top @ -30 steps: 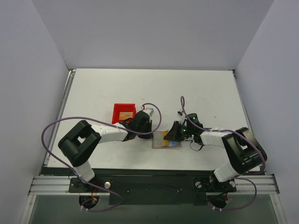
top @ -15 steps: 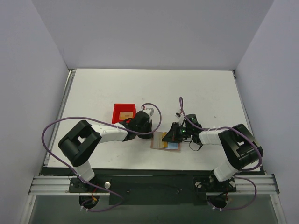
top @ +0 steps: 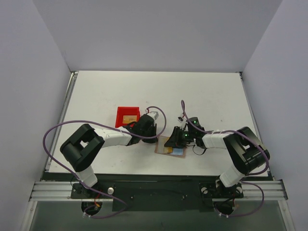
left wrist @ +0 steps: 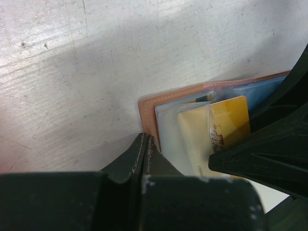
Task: Put the credit cards into the card holder
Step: Insert the credit card into the card holder.
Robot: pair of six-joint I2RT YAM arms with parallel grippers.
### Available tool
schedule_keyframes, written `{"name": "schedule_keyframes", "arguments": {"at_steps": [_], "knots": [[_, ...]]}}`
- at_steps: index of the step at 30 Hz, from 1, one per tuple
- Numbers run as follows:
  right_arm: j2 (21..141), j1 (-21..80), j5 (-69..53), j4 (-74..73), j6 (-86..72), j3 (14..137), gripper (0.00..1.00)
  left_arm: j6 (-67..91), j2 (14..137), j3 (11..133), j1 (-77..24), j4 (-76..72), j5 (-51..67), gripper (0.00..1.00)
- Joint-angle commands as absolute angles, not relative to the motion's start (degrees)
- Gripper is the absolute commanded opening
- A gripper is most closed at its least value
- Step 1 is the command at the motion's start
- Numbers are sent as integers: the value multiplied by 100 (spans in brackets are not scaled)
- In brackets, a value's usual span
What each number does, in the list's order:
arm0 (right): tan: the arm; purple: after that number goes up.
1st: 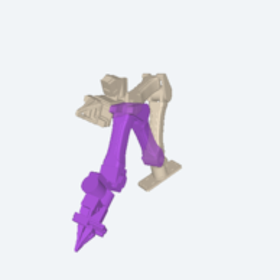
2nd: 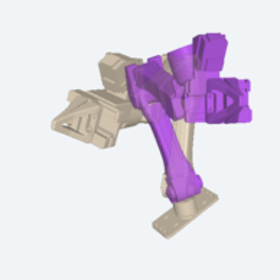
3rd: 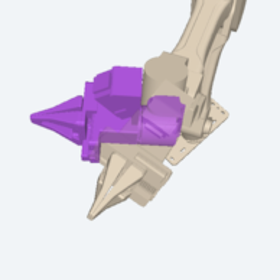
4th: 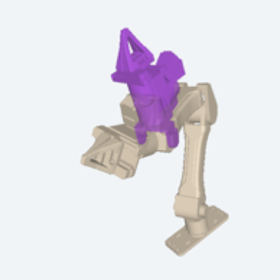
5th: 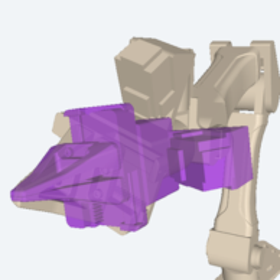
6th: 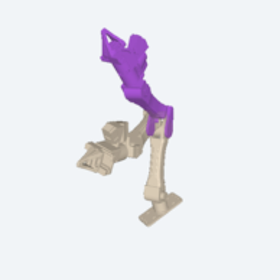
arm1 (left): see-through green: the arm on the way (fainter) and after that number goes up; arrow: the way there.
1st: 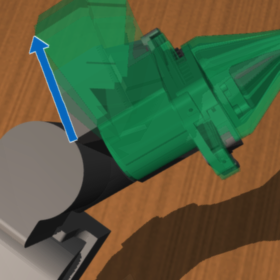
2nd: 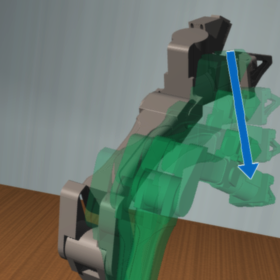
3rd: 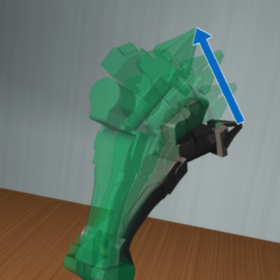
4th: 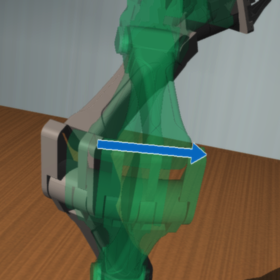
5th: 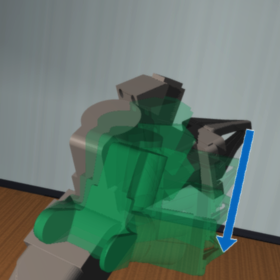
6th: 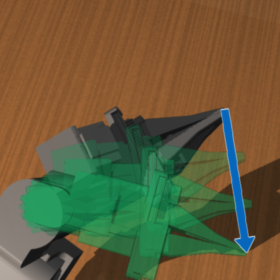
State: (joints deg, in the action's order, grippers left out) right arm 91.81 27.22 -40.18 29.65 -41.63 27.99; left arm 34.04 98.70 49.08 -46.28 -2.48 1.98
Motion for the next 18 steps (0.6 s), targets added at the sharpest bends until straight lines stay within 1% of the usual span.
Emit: {"name": "schedule_keyframes", "arguments": {"at_steps": [1,8,11,18], "knots": [[8975,2874,-3797,2121,-3938,2970,22,3454,9879,4905,-4658,-562,369,0],[8499,2883,-2752,177,-3481,3690,38,3472,9844,4869,-4667,-598,378,0],[8508,2892,-2602,-420,-3401,3919,40,3463,9844,4869,-4658,-606,378,0],[8455,2953,-2259,-1019,-3358,4183,42,3472,9809,4852,-4667,-606,378,0]]}}
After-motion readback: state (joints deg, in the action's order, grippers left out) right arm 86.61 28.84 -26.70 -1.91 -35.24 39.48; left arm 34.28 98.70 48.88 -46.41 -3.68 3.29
